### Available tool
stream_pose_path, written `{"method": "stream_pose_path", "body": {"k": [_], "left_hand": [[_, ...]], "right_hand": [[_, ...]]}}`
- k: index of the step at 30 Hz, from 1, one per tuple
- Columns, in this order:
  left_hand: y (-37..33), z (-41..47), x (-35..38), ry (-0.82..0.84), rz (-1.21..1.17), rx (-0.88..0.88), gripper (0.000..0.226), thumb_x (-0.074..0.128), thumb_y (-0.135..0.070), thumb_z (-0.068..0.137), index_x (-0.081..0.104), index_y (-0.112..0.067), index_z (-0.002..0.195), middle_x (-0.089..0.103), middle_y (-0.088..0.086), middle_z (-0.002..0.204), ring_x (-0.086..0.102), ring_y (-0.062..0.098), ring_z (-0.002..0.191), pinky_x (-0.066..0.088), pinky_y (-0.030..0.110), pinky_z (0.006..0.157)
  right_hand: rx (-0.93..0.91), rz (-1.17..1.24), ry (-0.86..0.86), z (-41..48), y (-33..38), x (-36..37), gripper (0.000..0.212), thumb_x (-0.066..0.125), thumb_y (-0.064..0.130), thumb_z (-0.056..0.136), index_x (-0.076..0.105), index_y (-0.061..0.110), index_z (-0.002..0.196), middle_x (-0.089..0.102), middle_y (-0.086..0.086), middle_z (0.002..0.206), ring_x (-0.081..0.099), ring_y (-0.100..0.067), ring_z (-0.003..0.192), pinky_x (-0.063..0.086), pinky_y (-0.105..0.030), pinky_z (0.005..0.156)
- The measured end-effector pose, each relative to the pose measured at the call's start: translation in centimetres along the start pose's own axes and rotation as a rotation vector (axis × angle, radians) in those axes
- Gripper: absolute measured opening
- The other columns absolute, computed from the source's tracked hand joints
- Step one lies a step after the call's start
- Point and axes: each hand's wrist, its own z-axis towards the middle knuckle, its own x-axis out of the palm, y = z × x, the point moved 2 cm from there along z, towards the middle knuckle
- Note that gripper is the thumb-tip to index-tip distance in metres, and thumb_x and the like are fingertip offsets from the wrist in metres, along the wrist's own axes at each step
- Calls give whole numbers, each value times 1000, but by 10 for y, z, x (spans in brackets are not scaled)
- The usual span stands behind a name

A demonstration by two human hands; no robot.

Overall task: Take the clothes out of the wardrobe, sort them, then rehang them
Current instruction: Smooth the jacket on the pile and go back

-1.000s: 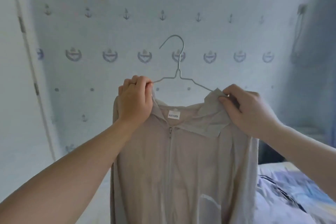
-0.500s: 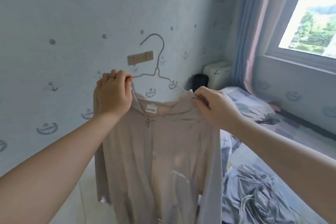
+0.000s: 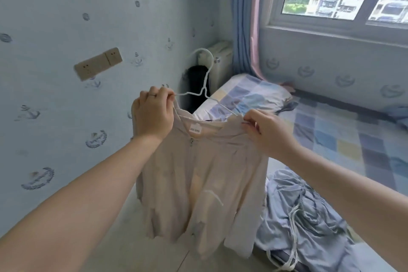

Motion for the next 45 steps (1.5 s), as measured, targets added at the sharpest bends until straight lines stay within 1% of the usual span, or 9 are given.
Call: {"method": "stream_pose_path", "body": {"k": [4,8,14,18,22,25,29,38,45], "left_hand": [[-7,24,59,64,-83,21,12,42,-34,101,53,-31,99,61,-1,100,52,29,93,41,45,79],[-20,42,121,134,-149,25,12,40,-35,100,52,-33,98,59,-4,101,48,25,97,38,41,77],[-39,59,196,252,-168,-23,23,41,-33,100,62,-22,100,61,0,102,49,28,99,39,42,79],[-43,75,243,316,-130,-23,21,47,-29,100,64,-19,101,63,2,102,51,30,98,44,44,78],[-41,82,289,369,-95,-74,12,54,-22,98,65,-16,100,64,5,100,52,34,96,45,44,78],[-36,78,323,445,-70,-97,11,56,-19,97,66,-15,100,65,7,100,53,36,97,44,44,78],[-22,69,377,565,-63,-118,12,55,-18,98,66,-13,101,64,8,103,52,36,101,43,47,82],[33,27,522,786,-134,-129,11,57,-15,97,65,-12,103,63,11,105,51,38,102,37,46,87],[85,-16,646,876,-166,-89,11,50,-23,98,59,-22,104,61,4,109,49,32,104,34,45,88]], "right_hand": [[76,-55,-25,18,-41,14,4,59,19,93,56,19,89,55,8,86,48,-21,68,44,-35,55],[169,-95,-41,37,-96,29,5,58,19,94,57,17,90,58,5,91,48,-21,71,37,-31,53],[242,-78,-45,69,-172,50,5,58,15,94,59,14,90,58,4,94,42,-15,77,32,-29,57],[265,-80,9,94,-223,69,6,58,16,94,60,13,91,59,0,94,52,-25,85,34,-30,59],[323,-55,48,110,-265,102,6,58,15,95,63,13,92,59,-1,94,53,-29,86,35,-32,61],[398,-48,81,113,-289,130,7,58,15,94,65,11,93,61,-3,96,54,-31,89,43,-38,67],[468,-73,125,115,-321,175,7,60,12,93,66,11,96,63,-7,98,55,-35,89,44,-43,75],[743,-141,254,117,-395,304,14,55,11,93,64,13,103,61,-10,102,52,-35,93,40,-43,78],[847,-152,345,111,-461,412,17,49,11,93,60,14,106,61,-9,107,52,-35,97,42,-46,81]]}}
